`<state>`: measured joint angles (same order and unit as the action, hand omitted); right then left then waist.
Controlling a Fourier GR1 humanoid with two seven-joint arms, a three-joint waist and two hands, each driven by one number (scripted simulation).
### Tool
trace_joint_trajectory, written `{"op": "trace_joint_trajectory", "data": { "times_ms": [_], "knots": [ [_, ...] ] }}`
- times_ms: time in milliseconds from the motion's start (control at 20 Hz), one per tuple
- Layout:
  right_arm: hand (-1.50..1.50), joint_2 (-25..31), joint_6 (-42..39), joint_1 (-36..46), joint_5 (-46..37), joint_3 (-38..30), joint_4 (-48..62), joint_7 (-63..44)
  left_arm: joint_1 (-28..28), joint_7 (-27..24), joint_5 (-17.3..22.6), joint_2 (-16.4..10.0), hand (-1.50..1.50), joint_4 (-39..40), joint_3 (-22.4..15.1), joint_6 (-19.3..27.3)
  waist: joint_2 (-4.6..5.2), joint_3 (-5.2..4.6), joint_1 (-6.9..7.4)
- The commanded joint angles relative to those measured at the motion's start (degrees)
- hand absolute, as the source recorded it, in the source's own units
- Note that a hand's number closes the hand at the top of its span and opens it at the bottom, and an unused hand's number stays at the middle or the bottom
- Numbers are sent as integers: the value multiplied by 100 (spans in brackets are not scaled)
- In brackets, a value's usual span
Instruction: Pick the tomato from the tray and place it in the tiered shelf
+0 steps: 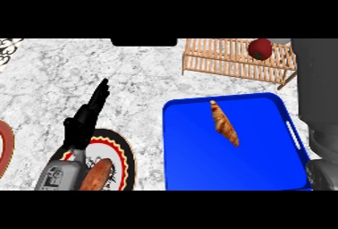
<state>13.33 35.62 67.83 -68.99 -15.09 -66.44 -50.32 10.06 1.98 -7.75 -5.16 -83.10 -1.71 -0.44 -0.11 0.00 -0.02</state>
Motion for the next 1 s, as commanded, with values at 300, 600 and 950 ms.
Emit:
{"op": "trace_joint_trajectory", "data": {
  "times_ms": [300,600,950],
  "knots": [
    [-150,609,-1024,-303,-122,-741,-2104,-1235,-22,107,49,-85,0,-49,142,-11,-63,0,-168],
    [-150,652,-2769,-1213,431,-1106,-3605,-1812,-439,-218,-31,-7,0,-59,59,56,-124,2,-333],
    [-150,1235,-4610,-2232,1834,-2027,-5223,-1741,-391,-153,7,-7,0,-58,151,103,-131,5,-466]
  ]
}}
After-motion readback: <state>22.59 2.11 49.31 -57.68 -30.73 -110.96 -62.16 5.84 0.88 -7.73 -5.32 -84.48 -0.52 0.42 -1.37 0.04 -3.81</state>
